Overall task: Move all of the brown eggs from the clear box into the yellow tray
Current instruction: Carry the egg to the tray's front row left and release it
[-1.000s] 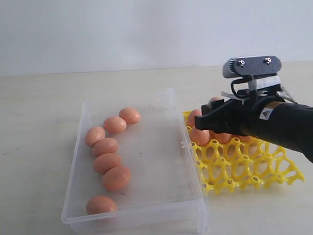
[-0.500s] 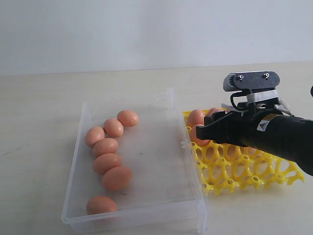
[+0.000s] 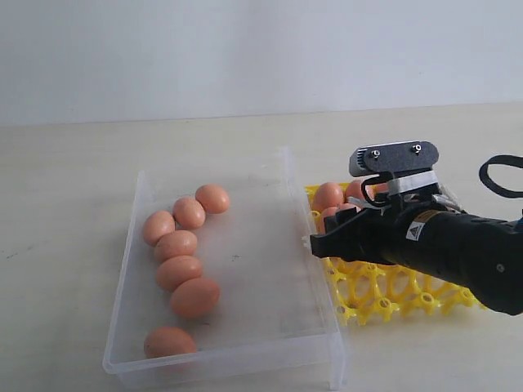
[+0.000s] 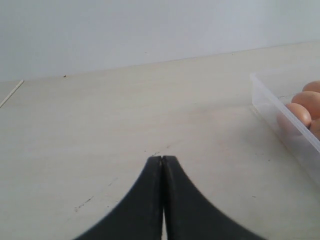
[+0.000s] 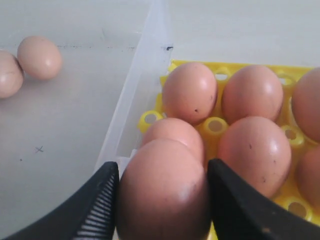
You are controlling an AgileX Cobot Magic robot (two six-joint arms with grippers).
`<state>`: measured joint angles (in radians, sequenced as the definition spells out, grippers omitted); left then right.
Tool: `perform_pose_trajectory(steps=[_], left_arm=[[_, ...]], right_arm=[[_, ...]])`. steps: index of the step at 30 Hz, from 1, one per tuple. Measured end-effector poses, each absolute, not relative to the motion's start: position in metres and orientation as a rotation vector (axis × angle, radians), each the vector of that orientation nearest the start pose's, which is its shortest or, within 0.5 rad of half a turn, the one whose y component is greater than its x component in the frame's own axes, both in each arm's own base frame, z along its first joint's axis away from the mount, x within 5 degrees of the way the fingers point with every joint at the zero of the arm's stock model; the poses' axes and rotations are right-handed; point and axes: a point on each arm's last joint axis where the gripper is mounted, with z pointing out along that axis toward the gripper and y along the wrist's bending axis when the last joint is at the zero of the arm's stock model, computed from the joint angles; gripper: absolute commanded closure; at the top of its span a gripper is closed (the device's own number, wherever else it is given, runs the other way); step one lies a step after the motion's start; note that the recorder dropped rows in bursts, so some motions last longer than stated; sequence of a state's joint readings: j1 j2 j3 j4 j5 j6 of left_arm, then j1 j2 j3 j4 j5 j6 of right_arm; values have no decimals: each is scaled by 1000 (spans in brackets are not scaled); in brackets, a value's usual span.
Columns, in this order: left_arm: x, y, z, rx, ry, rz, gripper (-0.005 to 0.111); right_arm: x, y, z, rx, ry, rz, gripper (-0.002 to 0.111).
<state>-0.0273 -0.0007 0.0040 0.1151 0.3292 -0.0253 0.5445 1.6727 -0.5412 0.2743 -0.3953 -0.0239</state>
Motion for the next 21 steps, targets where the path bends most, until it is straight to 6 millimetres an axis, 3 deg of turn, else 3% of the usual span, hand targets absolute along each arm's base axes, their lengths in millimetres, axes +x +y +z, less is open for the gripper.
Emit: perform_pose_trajectory(steps=[21], left_arm=[[54, 2, 182, 74, 1813, 74, 107]], right_arm=[[247, 141, 137, -333, 2222, 321, 66]])
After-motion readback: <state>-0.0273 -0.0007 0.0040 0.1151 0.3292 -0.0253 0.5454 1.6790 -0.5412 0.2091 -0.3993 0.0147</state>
